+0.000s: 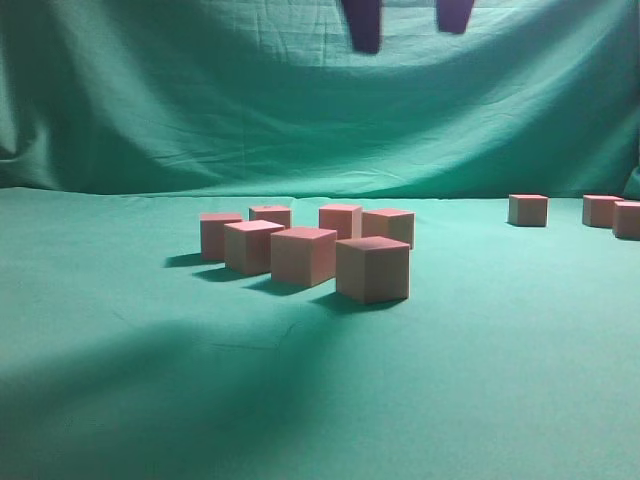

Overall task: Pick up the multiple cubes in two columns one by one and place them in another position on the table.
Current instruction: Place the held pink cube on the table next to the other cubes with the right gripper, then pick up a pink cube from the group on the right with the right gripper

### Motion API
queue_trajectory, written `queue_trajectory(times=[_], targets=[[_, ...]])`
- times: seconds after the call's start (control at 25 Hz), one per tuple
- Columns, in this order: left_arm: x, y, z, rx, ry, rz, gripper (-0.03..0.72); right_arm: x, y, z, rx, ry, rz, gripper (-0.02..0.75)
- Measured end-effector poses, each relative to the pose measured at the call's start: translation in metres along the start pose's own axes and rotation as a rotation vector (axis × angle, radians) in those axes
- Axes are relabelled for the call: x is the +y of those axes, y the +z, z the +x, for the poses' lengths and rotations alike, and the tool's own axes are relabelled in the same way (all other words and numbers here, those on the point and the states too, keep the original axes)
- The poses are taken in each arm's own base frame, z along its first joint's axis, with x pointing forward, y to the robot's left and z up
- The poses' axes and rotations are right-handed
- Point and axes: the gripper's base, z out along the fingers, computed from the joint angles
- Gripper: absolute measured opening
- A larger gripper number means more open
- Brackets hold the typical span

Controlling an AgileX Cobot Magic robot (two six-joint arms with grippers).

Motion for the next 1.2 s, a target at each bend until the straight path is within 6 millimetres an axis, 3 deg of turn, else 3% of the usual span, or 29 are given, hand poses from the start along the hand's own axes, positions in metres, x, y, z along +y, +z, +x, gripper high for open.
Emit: queue_trajectory(times=[0.16,0.32,0.48,0.6,0.76,1.2], targets=[[0.000,0.000,0.000,0.000,0.000,0.000,0.000,-0.053,-0.007,0.006,-0.015,0.129,0.052,0.549],[0.000,0.000,0.000,0.000,0.000,0.000,0.000,-0.119,0.004,0.020,0.029,0.305,0.107,0.549],[0.000,0.000,0.000,0.000,0.000,0.000,0.000,-0.172,0.033,0.052,0.144,0.492,0.155,0.549],[0.000,0.000,0.000,0.000,0.000,0.000,0.000,-0.197,0.061,0.078,0.251,0.625,0.141,0.549],[0.000,0.000,0.000,0.000,0.000,0.000,0.000,-0.209,0.090,0.091,0.274,0.736,0.062,0.549],[0.000,0.000,0.000,0.000,0.000,0.000,0.000,-0.195,0.148,0.065,0.131,0.727,-0.010,0.549]])
